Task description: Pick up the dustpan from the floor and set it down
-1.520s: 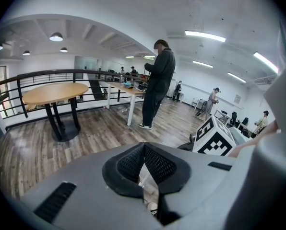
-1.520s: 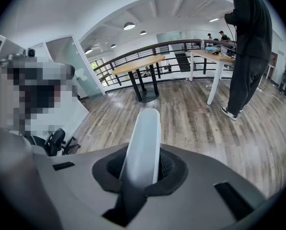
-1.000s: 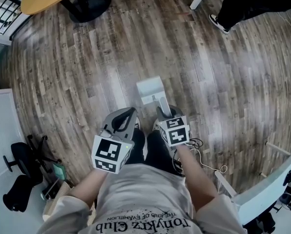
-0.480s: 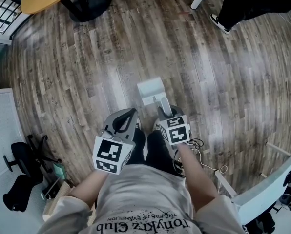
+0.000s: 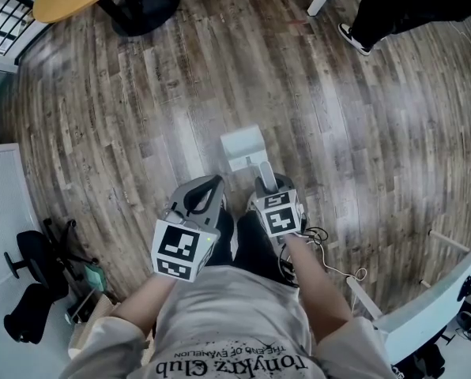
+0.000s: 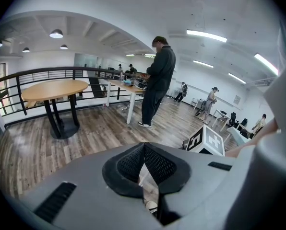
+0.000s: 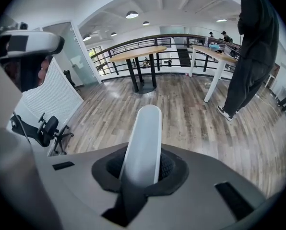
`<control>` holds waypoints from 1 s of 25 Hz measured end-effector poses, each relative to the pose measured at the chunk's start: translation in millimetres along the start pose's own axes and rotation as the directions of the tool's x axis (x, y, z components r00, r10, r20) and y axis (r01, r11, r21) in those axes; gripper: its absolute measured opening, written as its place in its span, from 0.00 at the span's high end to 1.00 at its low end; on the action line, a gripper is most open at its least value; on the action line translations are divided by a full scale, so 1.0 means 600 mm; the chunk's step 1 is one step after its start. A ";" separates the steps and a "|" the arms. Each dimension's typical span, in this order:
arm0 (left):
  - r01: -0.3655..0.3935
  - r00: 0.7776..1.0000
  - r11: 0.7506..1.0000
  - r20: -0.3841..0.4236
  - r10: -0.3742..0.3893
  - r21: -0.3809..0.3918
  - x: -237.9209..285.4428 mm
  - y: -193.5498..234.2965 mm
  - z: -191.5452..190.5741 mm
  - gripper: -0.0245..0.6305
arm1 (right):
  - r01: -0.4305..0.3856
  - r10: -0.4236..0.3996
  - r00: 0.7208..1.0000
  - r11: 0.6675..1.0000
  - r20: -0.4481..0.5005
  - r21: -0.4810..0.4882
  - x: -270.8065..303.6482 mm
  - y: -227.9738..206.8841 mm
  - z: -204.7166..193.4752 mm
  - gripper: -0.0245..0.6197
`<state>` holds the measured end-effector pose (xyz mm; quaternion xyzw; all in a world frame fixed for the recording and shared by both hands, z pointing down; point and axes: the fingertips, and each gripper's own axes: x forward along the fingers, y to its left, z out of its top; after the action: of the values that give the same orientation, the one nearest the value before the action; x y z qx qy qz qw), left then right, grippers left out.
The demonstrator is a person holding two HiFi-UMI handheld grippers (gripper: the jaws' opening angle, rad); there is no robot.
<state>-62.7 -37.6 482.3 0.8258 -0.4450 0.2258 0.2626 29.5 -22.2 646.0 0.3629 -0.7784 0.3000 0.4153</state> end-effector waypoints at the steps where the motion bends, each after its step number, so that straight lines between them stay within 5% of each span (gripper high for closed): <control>1: 0.002 1.000 1.000 0.002 -0.002 0.001 -0.001 -0.001 0.000 0.93 | 0.002 -0.002 1.000 1.000 -0.003 -0.011 0.000 0.001 -0.002 0.84; 25: 0.006 1.000 1.000 0.026 -0.006 0.020 -0.036 -0.023 0.001 0.93 | -0.014 0.013 0.997 1.000 -0.071 -0.014 -0.030 0.009 -0.022 0.65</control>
<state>-61.8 -18.1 465.6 0.8327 -0.4436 0.2186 0.2490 37.9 -3.2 635.9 0.3437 -0.7676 0.3099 0.4434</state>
